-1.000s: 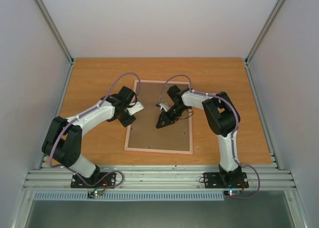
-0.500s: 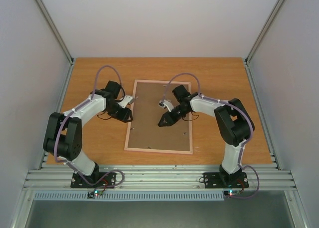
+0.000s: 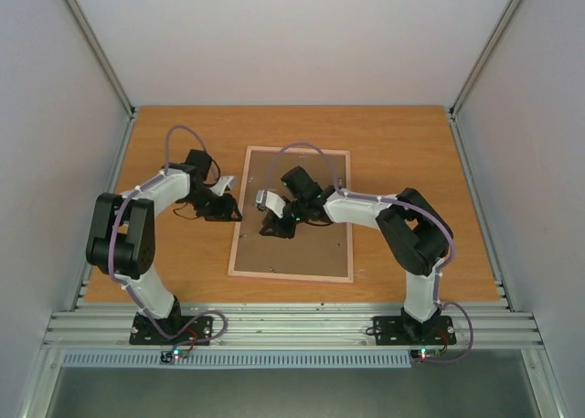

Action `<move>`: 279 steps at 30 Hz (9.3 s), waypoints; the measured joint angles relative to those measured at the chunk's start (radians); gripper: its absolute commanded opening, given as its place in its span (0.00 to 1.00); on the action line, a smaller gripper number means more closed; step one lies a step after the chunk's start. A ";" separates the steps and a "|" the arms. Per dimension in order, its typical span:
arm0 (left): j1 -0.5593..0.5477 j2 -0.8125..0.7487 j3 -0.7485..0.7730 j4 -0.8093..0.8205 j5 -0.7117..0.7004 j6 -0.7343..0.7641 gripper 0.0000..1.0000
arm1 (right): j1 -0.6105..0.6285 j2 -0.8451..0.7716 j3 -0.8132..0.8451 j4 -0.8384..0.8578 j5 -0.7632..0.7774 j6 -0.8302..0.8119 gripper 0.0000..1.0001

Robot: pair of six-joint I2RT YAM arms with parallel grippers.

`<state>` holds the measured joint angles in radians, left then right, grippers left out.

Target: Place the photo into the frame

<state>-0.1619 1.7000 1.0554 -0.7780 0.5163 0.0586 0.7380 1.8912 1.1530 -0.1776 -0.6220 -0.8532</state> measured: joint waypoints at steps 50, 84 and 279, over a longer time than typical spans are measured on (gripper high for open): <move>0.052 0.137 -0.014 0.070 0.187 -0.129 0.02 | 0.147 0.176 0.093 0.131 0.204 -0.184 0.01; 0.030 0.136 0.022 0.026 0.164 -0.009 0.37 | -0.153 0.124 0.312 -0.119 0.130 -0.145 0.34; -0.698 -0.009 -0.095 0.089 -0.121 1.007 0.40 | -0.408 -0.256 -0.079 -0.821 0.443 0.314 0.95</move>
<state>-0.8597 1.6913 0.9600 -0.6888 0.3954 1.0653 0.3302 1.6348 1.0737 -0.9985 -0.1795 -0.5396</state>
